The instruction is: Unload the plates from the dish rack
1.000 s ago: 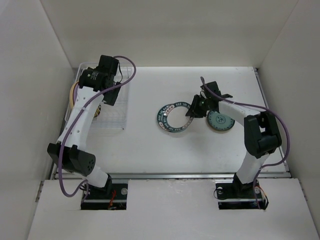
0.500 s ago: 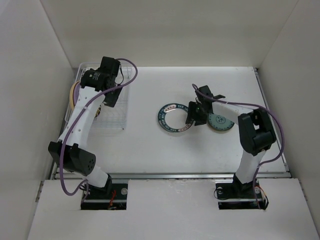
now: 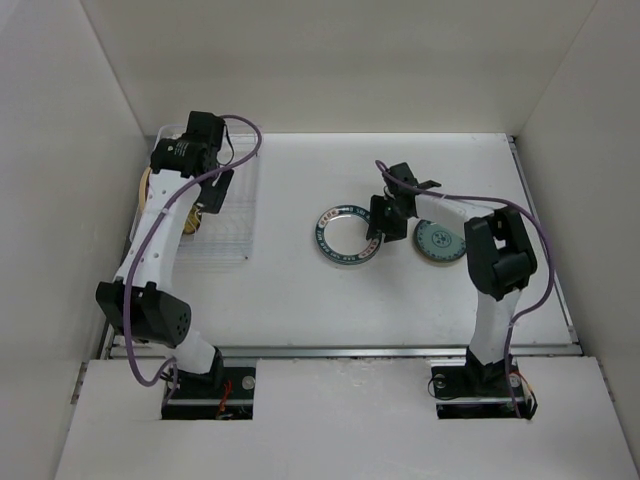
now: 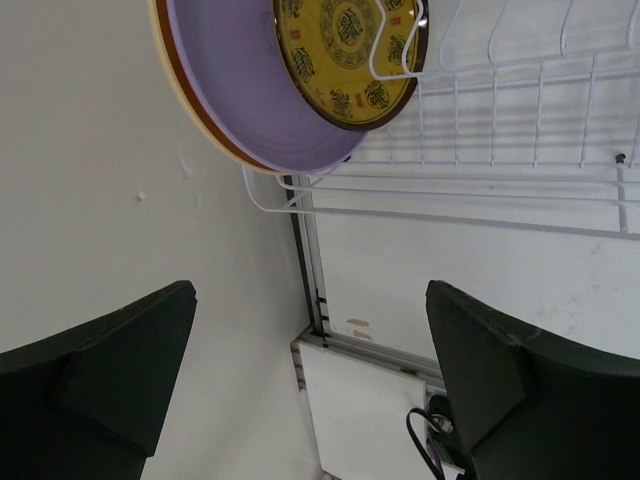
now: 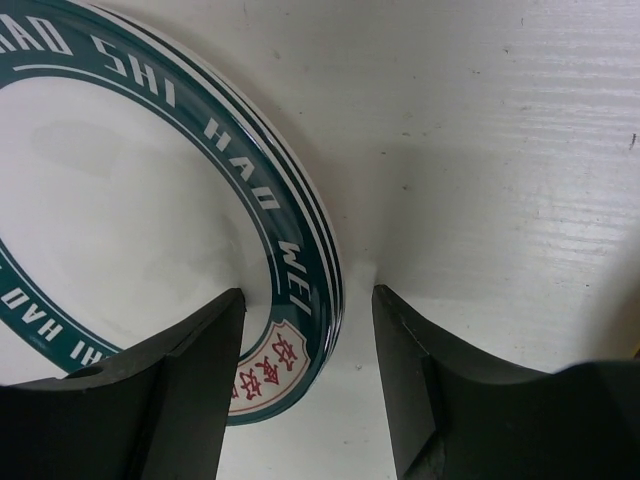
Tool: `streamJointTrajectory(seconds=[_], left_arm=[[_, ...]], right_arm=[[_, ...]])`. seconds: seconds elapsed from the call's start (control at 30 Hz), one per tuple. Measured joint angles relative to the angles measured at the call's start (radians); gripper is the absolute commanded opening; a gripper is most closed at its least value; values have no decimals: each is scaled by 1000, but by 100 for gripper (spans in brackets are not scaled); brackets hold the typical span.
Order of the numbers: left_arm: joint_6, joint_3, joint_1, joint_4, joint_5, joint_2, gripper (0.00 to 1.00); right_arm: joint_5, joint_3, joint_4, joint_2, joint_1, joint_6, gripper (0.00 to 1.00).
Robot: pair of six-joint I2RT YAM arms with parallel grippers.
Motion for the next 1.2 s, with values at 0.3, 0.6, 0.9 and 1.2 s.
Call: streamJointTrajectory(seconds=[0.3, 0.6, 0.9, 1.2], left_arm=[[10, 56, 84, -5, 84, 71, 59], [3, 286, 222, -33, 227, 320, 46], [11, 325, 262, -56, 311, 426, 48], [7, 335, 294, -20, 280, 478, 48]], right_arm=[[75, -13, -19, -72, 1, -20, 59], [198, -13, 12, -378, 32, -40, 59], [192, -13, 59, -391, 42, -68, 59], [170, -35, 113, -389, 42, -86, 59]])
